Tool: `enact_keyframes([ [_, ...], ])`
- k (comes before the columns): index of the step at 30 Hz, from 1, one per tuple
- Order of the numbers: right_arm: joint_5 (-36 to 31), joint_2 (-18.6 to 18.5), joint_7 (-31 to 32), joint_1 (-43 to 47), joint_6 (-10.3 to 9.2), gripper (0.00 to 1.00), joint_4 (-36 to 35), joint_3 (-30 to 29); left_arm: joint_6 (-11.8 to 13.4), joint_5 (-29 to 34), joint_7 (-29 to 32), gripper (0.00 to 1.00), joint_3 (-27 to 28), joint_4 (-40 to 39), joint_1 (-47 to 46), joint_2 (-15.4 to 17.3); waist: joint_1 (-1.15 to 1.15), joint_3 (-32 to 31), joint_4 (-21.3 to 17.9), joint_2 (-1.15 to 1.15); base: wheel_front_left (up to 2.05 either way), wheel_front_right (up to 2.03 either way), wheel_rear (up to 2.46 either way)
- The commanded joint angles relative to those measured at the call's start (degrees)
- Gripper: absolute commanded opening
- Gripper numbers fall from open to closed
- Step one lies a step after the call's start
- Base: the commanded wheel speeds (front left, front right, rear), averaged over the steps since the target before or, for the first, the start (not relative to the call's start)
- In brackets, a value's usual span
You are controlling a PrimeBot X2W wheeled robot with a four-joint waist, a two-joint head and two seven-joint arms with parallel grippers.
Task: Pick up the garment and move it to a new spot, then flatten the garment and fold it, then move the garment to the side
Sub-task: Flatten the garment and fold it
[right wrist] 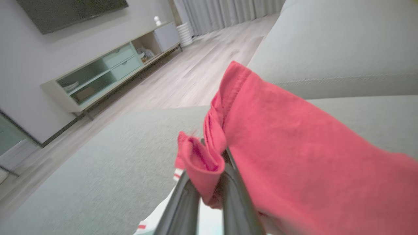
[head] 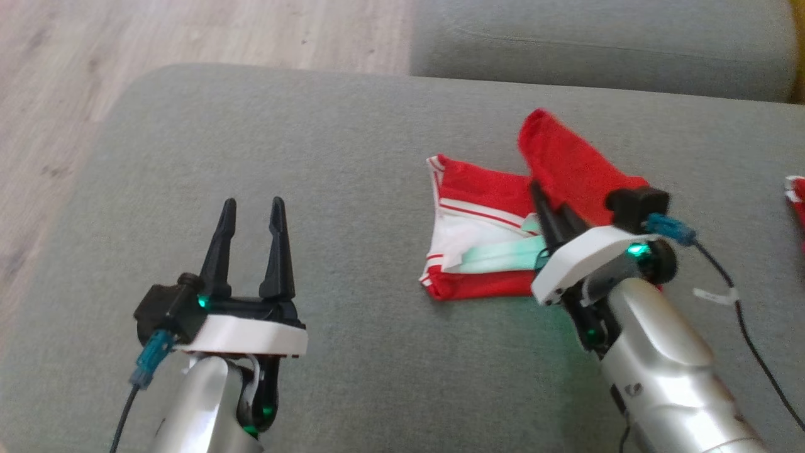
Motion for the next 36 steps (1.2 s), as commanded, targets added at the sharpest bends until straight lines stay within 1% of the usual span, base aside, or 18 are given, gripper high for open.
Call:
enact_keyframes([
  [1, 1.2, 0.5, -1.1, -3.1, -0.05, 0.00, -0.9, 3.3, 0.0, 0.5, -0.3, 1.00, 1.3, -1.6, -2.5, 0.4, 0.00, 0.9, 1.9, 0.00, 0.00, 0.00, 0.00],
  [6, 3.7, 0.5, -2.1, -3.7, -0.05, 0.00, 1.8, 9.5, 0.0, 0.1, -0.3, 1.00, 0.3, -1.3, -3.0, 0.4, 0.00, 1.7, 4.3, 0.00, 0.00, 0.00, 0.00],
  [10, 5.9, 0.5, -2.7, -4.0, -0.05, 0.00, 3.7, 12.2, 0.2, -0.4, -0.3, 1.00, -0.4, -1.2, -3.1, 0.4, 0.00, 2.1, 5.6, 0.00, 0.00, 0.00, 0.00],
  [14, 7.4, 0.5, -2.8, -3.8, -0.05, 0.00, 6.1, 14.7, 0.5, -0.7, -0.3, 1.00, -0.8, -1.1, -3.0, 0.4, 0.00, 2.2, 5.9, 0.00, 0.00, 0.00, 0.00],
  [15, 8.4, 0.5, -3.2, -3.5, -0.05, 0.91, 6.0, 15.4, 0.5, -0.7, -0.3, 1.00, -0.9, -1.0, -2.9, 0.4, 0.00, 2.2, 5.9, 0.00, 0.00, 0.00, 0.00],
  [16, 9.6, 0.5, -3.4, -3.1, -0.05, 1.00, 5.5, 16.6, 0.5, -0.7, -0.3, 1.00, -1.0, -0.9, -2.9, 0.4, 0.00, 2.2, 5.9, 0.00, 0.00, 0.00, 0.00],
  [21, 15.1, 0.5, -5.5, -2.9, -0.05, 1.00, 0.5, 22.9, 0.5, -0.5, -0.3, 1.00, -0.6, -0.5, -2.9, 0.4, 0.00, 1.3, 4.1, 0.00, 0.00, 0.00, 0.00],
  [24, 15.5, 0.5, -6.7, -4.2, -0.05, 1.00, 0.3, 22.8, 0.5, -0.5, -0.3, 1.00, -0.3, -0.6, -2.7, 0.5, 0.00, 0.9, 2.8, 0.00, 0.00, 0.00, 0.00],
  [26, 15.2, 0.5, -7.6, -5.6, -0.05, 1.00, 0.9, 21.2, 0.6, -0.4, -0.3, 1.00, 0.2, -0.8, -2.4, 0.6, 0.00, 0.4, 1.4, 0.00, 0.00, 0.00, 0.00],
  [28, 13.4, 0.5, -8.1, -7.0, -0.05, 1.00, 2.1, 18.2, 0.6, -0.4, -0.3, 1.00, 0.6, -1.2, -2.1, 0.6, 0.00, 0.0, 0.0, 0.00, 0.00, 0.00, 0.00],
  [30, 9.6, 0.5, -8.3, -8.3, -0.05, 1.00, 2.9, 12.8, 0.6, -0.4, -0.3, 1.00, 1.1, -1.7, -1.7, 0.6, 0.00, -0.2, -1.5, 0.00, 0.00, 0.00, 0.00],
  [33, -0.1, 0.4, -8.3, -7.8, -0.05, 1.00, 1.4, 1.7, 0.9, -0.2, -0.3, 1.00, 1.9, -2.5, -1.0, 0.6, 0.00, -0.4, -3.8, 0.00, 0.00, 0.00, 0.00],
  [36, -10.8, 0.3, -8.3, -4.6, -0.05, 1.00, -1.8, -7.0, 0.9, 0.2, -0.3, 1.00, 2.8, -3.6, -0.2, 0.5, 0.00, -0.4, -5.9, 0.00, 0.00, 0.00, 0.00],
])
